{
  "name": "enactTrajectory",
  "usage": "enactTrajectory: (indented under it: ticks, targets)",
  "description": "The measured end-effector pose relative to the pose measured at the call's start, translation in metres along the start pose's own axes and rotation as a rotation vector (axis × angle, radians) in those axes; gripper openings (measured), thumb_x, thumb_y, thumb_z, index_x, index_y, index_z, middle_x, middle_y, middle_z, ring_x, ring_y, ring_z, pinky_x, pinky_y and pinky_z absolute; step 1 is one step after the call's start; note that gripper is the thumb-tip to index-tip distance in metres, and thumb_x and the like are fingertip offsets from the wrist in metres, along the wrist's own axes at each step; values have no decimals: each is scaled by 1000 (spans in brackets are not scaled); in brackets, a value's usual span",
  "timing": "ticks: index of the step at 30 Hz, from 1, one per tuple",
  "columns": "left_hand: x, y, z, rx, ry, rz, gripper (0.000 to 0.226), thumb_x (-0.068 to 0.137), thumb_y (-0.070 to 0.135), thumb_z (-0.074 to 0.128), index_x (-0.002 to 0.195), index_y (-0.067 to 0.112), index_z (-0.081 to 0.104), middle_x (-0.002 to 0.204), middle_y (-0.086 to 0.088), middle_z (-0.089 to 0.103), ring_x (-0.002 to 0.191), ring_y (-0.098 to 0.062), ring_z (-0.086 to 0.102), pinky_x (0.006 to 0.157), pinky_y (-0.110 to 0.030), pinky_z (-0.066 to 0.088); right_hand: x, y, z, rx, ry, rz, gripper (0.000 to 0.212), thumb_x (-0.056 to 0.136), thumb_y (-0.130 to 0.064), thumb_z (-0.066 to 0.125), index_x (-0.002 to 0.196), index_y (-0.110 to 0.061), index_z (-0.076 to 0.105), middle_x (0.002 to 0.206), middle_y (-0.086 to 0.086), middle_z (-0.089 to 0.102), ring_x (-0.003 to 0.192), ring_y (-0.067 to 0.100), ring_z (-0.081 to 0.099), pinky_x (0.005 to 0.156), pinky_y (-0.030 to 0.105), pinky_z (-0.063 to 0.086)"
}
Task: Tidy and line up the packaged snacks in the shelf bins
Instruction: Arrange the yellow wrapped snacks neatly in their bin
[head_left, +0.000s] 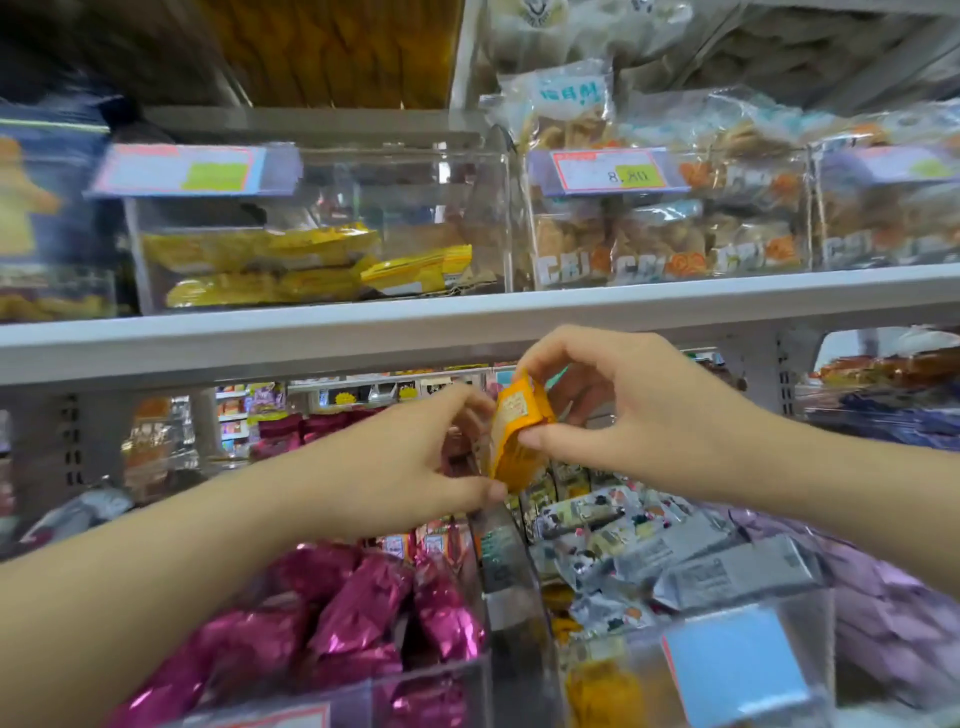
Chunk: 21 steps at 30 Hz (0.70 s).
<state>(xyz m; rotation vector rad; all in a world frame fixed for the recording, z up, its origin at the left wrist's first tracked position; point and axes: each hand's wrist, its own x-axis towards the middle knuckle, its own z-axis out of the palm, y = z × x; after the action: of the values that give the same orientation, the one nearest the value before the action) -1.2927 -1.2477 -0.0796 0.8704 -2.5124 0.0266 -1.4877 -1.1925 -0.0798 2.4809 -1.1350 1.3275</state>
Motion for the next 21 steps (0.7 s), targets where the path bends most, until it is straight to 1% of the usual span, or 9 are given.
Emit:
enactTrajectory:
  ticks: [2,4,5,6,9,12,14,18,21]
  targets:
    - [-19,10,-4,-111,67,48,49,81,31,71,122,35,43,98,25,59,86,17,55,70,-3,39,-11,-19,2,53,17,-21,27,77,-20,74,98,-25,59,88,-11,68,80,6,66,73,24,54]
    - [-41,13,-7,-161,127,85,44,83,25,72,120,34,49,100,18,65,90,2,62,75,-17,48,-21,-33,8,126,24,-31,27,77,-17,75,98,-23,58,88,-9,68,81,9,67,73,26,55]
    - [-54,14,-7,-168,155,98,40,83,23,70,117,33,52,101,16,66,90,-3,64,78,-25,50,-27,-39,12,172,22,-34,28,78,-16,75,97,-23,56,87,-9,68,80,10,67,72,27,55]
    - [-67,15,-7,-172,181,107,37,82,23,68,114,32,53,101,16,66,91,-5,64,80,-28,50,-33,-43,17,210,20,-35,28,79,-16,74,97,-24,55,87,-9,67,79,10,66,72,26,54]
    - [-111,17,-5,-118,217,112,33,80,28,64,110,33,54,98,20,64,88,-1,63,77,-24,49,-53,-60,38,285,15,-29,26,77,-21,68,97,-26,53,86,-11,64,76,8,64,70,21,51]
    - [-157,16,3,-67,229,107,35,81,35,64,114,33,55,98,26,61,88,6,58,75,-14,45,-76,-80,66,360,0,-25,25,76,-18,67,95,-26,53,88,-9,63,78,8,63,72,17,50]
    - [-190,10,13,-45,226,98,38,80,38,62,117,30,57,102,26,60,92,9,56,78,-10,42,-94,-90,90,415,-31,8,24,76,-18,67,95,-26,54,88,-8,63,80,9,63,73,17,50]
    - [-255,-10,40,-18,155,-7,38,82,35,63,119,30,58,105,26,57,95,13,52,79,-4,37,-128,-99,138,386,-173,67,24,77,-22,73,96,-27,59,91,-12,66,82,5,65,74,16,49]
    - [-302,-33,62,18,72,-112,41,81,44,57,121,34,55,108,25,56,97,10,51,83,-8,38,-147,-100,167,347,-302,113,20,80,-18,74,93,-27,63,89,-13,67,83,3,64,75,15,49]
